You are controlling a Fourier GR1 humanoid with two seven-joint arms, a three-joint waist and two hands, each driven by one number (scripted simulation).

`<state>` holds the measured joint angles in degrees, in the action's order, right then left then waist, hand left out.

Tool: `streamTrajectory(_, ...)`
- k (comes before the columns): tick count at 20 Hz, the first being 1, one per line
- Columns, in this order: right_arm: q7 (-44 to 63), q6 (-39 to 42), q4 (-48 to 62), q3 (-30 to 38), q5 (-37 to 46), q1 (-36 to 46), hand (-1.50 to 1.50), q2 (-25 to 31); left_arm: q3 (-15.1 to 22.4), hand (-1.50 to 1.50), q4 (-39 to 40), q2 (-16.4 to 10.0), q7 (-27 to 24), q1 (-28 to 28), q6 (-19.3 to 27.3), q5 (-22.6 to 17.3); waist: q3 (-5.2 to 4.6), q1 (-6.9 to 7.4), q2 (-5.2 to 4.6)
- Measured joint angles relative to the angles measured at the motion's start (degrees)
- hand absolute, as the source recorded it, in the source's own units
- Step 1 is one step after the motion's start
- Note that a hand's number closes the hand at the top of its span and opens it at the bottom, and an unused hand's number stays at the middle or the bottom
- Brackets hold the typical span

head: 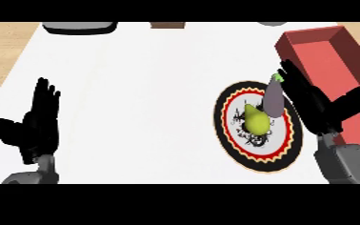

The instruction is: Pick the pear from the plate and place it in the cardboard box

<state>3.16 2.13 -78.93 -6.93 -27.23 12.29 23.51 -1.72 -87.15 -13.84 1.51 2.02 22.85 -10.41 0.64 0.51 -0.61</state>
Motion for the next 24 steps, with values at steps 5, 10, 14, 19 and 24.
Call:
streamTrajectory(5, -0.2, 3.44, -3.89, 3.17, 0.66, 7.69, -1.5, 6.17, 4.98, 0.0, -2.46, -5.01, -1.48, 2.8, -6.58, 3.87, -0.43, -0.94, 0.6)
streamTrajectory(10, -3.25, 10.1, -4.07, 3.5, 8.39, 13.57, -1.5, 17.69, 10.73, 0.0, -4.08, -9.66, -3.63, 6.25, -15.74, 6.01, -0.65, -1.01, 0.46)
streamTrajectory(14, -13.41, 15.1, 0.0, 2.86, 15.08, 14.92, -1.5, 21.6, 12.59, 0.0, -3.42, -10.81, -4.43, 8.93, -19.94, 6.4, -0.58, -0.27, 0.13)
streamTrajectory(19, -26.65, 17.58, 2.6, -0.3, 25.85, 15.54, -1.5, 24.89, 13.21, 0.0, -2.14, -10.94, -5.41, 10.42, -22.24, 6.84, -0.55, 0.18, 0.12)
streamTrajectory(24, -27.97, 20.3, 2.33, -5.84, 35.35, 18.63, -1.5, 27.65, 13.04, 0.0, -1.17, -10.89, -4.76, 11.96, -23.85, 6.87, -0.65, 0.35, 0.33)
